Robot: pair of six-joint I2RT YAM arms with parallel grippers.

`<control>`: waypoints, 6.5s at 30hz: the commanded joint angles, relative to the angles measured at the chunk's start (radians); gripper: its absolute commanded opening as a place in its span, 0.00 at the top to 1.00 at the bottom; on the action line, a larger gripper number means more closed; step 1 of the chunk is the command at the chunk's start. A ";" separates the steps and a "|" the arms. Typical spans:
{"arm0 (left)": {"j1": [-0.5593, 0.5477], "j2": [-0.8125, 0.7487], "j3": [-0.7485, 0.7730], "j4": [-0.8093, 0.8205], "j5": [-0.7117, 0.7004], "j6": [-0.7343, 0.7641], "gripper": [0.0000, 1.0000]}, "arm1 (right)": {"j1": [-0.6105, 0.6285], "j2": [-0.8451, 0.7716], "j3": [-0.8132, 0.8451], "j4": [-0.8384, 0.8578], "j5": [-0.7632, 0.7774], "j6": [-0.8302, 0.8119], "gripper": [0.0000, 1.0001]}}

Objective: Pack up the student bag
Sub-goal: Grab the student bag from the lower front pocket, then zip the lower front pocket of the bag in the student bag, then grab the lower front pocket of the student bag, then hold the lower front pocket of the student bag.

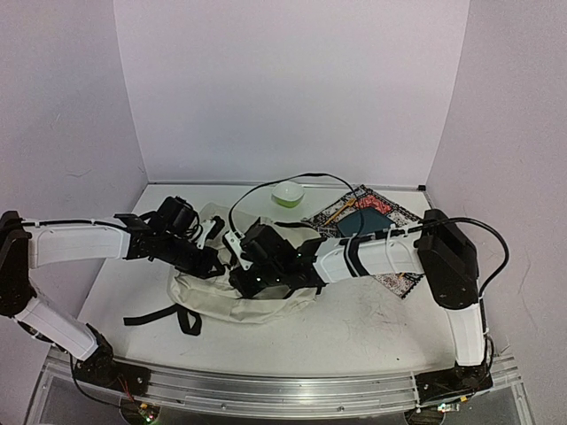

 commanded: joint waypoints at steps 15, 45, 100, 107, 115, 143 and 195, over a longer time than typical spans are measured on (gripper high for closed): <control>0.001 -0.005 0.202 0.187 -0.172 -0.046 1.00 | 0.033 -0.097 -0.173 0.105 -0.034 -0.085 1.00; 0.014 -0.075 0.152 0.252 0.064 0.010 1.00 | 0.050 -0.347 -0.350 0.165 0.094 -0.151 0.59; 0.020 -0.280 -0.137 0.186 -0.180 -0.210 0.55 | -0.056 0.034 0.234 -0.105 0.039 -0.435 0.92; -0.043 -0.218 -0.112 0.197 -0.188 -0.196 0.55 | -0.078 -0.055 0.176 -0.097 0.009 -0.348 1.00; -0.123 -0.215 -0.131 0.257 -0.270 -0.229 0.53 | -0.117 -0.152 0.057 0.017 -0.062 -0.136 1.00; -0.267 -0.006 -0.197 0.638 -0.431 -0.294 0.45 | -0.124 -0.167 -0.002 0.209 -0.195 0.158 1.00; -0.213 -0.426 -0.398 0.443 -0.362 -0.291 0.53 | -0.096 -0.076 0.100 0.265 -0.256 0.170 1.00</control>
